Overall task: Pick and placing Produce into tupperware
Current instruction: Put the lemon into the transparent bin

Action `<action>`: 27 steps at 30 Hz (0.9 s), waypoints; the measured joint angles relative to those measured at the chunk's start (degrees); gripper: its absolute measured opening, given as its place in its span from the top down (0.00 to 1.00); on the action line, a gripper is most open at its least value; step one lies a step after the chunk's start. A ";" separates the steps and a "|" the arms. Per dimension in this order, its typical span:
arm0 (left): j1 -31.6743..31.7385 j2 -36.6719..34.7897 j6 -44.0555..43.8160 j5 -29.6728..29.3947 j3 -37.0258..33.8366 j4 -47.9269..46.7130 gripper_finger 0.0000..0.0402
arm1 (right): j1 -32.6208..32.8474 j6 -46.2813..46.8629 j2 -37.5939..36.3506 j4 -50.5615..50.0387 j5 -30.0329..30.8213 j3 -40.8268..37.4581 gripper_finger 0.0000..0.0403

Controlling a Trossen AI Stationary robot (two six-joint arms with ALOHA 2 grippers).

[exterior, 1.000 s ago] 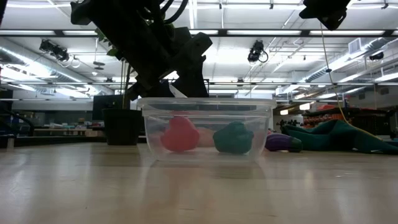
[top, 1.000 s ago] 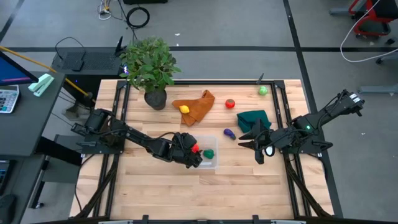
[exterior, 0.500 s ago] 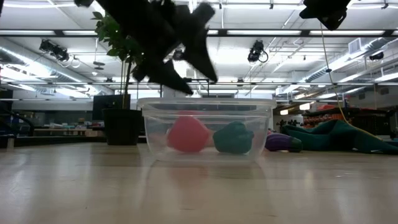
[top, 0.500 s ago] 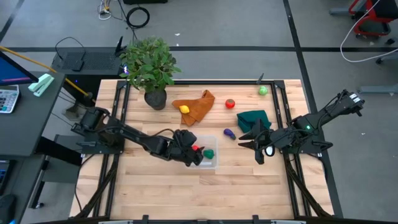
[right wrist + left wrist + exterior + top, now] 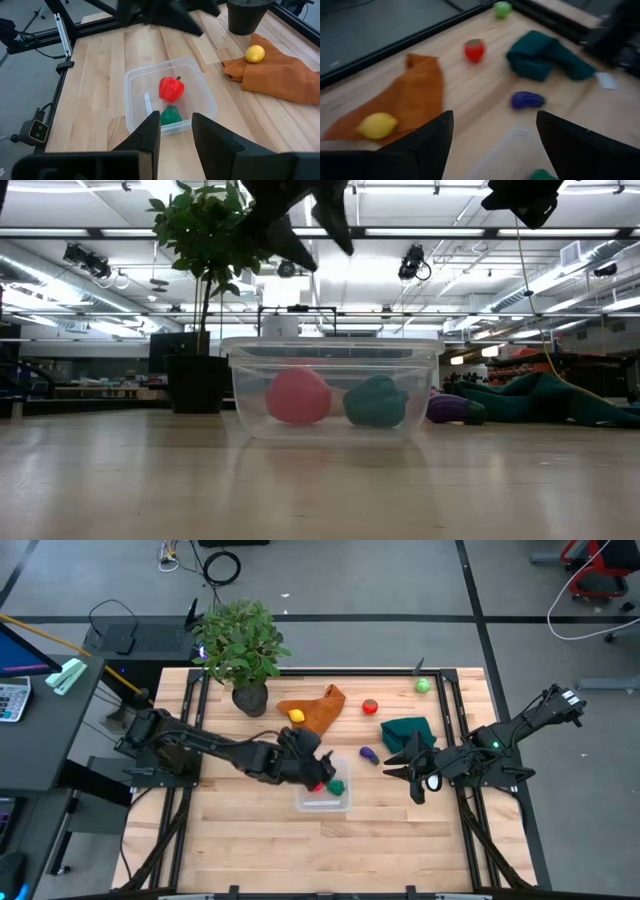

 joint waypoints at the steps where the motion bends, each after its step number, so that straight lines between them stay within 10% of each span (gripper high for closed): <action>1: 0.57 0.00 -1.54 0.15 0.46 -1.52 0.29 | 0.01 0.00 0.00 -0.02 0.00 0.00 0.81; 27: 5.05 0.02 -29.20 5.11 0.70 -8.80 0.32 | 0.00 0.06 0.00 -1.73 0.26 0.00 0.81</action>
